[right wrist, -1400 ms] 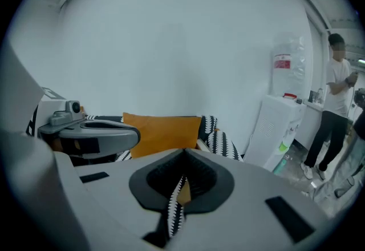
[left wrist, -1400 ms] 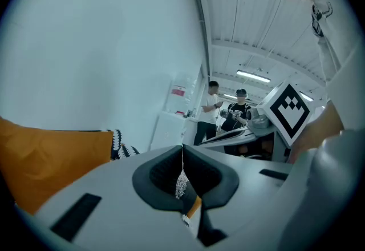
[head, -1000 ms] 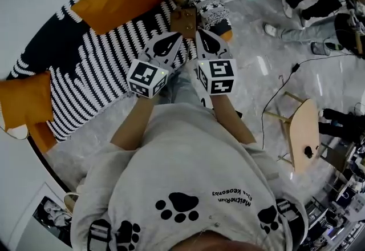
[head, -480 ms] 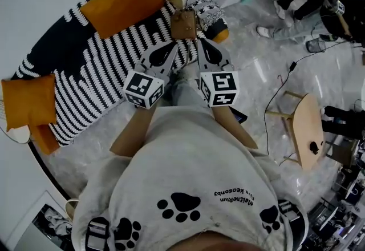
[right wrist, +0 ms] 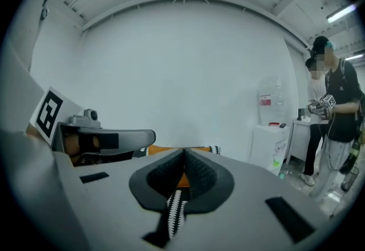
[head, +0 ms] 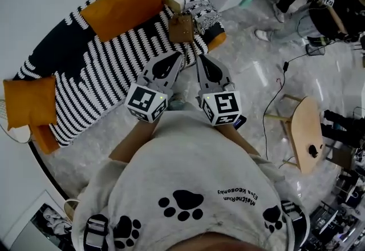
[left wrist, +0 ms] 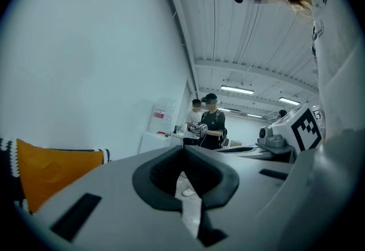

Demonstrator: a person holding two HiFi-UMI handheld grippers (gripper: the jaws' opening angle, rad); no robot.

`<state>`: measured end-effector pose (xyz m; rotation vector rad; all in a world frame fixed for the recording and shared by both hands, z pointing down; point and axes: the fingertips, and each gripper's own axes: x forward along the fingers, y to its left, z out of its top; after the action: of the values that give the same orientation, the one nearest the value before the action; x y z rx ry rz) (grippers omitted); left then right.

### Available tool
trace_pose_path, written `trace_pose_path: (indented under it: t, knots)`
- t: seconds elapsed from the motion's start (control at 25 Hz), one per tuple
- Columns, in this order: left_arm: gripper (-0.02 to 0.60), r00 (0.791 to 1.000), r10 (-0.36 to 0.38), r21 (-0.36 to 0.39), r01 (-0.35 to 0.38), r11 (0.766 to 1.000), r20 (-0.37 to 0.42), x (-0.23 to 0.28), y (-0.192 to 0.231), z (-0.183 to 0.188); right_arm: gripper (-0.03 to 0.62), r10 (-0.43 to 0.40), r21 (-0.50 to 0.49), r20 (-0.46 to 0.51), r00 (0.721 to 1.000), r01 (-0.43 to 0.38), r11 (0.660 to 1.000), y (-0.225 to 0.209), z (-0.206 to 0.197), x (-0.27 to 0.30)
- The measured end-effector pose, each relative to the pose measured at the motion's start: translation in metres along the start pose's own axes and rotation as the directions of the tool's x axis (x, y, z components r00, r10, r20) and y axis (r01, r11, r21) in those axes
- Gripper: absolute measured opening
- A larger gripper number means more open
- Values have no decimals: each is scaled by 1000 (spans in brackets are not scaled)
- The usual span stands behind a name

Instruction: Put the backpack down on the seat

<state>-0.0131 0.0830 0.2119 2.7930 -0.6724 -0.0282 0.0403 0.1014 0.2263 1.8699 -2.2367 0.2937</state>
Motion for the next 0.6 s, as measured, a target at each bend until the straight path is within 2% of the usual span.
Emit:
trace_pose_path:
  t: [0.12,0.32,0.6]
  knots:
    - [21,1000,11,31,-11,999,-4,-2,-18,3,32,25,-50,28,999,-24,998,6,8,-16]
    - [21,1000,5,48,-4,999,-16,-2,-30,-15,32,47,-22,31,998,-46,999,5,-11,-25]
    - [21,999,29,65,-27,997,-31,-2,-35,-20,32,65,-27,0,998,-65,997,-1,-14,-29]
